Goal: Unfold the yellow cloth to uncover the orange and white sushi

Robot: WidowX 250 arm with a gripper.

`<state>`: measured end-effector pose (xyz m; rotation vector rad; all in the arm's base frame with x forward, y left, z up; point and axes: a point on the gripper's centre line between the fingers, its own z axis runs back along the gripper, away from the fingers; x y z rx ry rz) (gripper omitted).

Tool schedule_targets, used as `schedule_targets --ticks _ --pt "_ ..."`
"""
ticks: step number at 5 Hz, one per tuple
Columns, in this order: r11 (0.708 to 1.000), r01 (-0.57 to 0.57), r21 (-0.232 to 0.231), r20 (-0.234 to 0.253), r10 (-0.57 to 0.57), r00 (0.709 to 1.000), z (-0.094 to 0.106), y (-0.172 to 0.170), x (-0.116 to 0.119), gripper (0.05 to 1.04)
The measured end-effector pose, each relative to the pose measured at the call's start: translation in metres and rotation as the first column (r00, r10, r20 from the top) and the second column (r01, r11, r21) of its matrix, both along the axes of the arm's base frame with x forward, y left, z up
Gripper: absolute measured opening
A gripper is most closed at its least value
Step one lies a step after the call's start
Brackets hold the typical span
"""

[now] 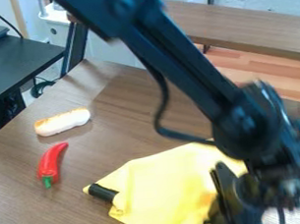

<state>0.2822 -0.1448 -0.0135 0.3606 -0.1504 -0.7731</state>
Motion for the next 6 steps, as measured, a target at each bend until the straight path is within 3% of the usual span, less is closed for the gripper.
schedule_targets --ticks 2,3,4,6 --pt "0.987 -0.119 -0.108 -0.034 0.116 0.993 0.049 0.043 0.02 0.05" --pt "0.978 -0.18 -0.111 -0.025 0.178 0.984 0.066 0.055 0.038 0.05" --pt "0.966 -0.258 -0.018 -0.082 0.255 0.963 0.053 0.065 0.058 0.05" --pt "0.934 -0.308 0.18 -0.125 0.332 0.935 0.038 0.091 0.092 0.05"
